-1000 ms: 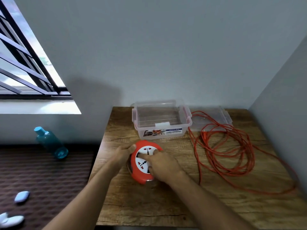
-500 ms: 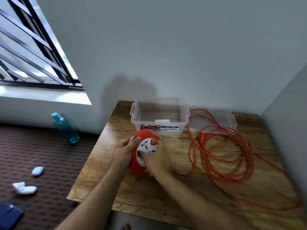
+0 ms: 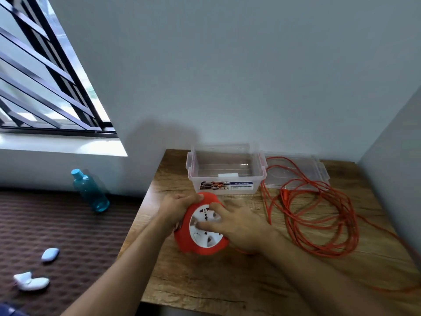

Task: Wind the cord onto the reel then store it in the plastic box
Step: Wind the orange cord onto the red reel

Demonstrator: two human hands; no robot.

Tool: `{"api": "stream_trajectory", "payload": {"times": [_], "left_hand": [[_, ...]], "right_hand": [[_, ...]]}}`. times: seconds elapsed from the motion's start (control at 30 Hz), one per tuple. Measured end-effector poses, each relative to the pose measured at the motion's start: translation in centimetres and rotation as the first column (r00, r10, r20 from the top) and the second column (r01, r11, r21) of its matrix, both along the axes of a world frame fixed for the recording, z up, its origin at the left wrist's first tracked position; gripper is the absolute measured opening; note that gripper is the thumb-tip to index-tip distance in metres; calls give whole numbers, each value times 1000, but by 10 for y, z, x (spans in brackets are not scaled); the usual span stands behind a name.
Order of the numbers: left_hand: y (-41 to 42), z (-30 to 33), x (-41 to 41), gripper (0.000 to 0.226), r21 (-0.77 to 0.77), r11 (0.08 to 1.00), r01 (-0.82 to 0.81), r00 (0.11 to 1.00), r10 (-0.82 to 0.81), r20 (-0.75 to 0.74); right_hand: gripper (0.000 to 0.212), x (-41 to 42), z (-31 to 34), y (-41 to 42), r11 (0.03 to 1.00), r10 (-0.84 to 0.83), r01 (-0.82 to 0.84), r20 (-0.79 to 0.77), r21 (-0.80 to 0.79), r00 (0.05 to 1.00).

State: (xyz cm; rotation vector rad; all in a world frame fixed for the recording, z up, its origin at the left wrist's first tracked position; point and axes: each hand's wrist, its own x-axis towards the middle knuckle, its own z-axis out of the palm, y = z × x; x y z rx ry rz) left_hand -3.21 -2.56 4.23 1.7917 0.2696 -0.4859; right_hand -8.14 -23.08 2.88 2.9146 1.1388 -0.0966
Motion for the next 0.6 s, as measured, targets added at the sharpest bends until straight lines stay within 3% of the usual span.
{"api": "stream_trajectory", "payload": {"times": [0.13, 0.27, 0.47, 0.53, 0.6], "left_hand": [[6, 1, 15, 33, 78, 995, 69, 997, -67, -27], [8, 4, 17, 33, 13, 997, 76, 996, -75, -38], [-2, 11, 13, 25, -101, 993, 60, 998, -61, -2], [-4, 9, 10, 21, -141, 990, 25, 999, -22, 24], [-8, 5, 8, 19, -197, 980, -22, 999, 30, 35]], "right_hand": [[68, 3, -1, 15, 994, -65, 64, -5, -87, 998], [61, -14, 11, 34, 983, -175, 173, -42, -56, 984], [69, -26, 8, 57, 908, -414, 403, -94, -117, 905], [68, -27, 11, 58, 879, -476, 469, -90, -88, 875], [71, -25, 13, 57, 778, -615, 626, -136, 57, 777]]}}
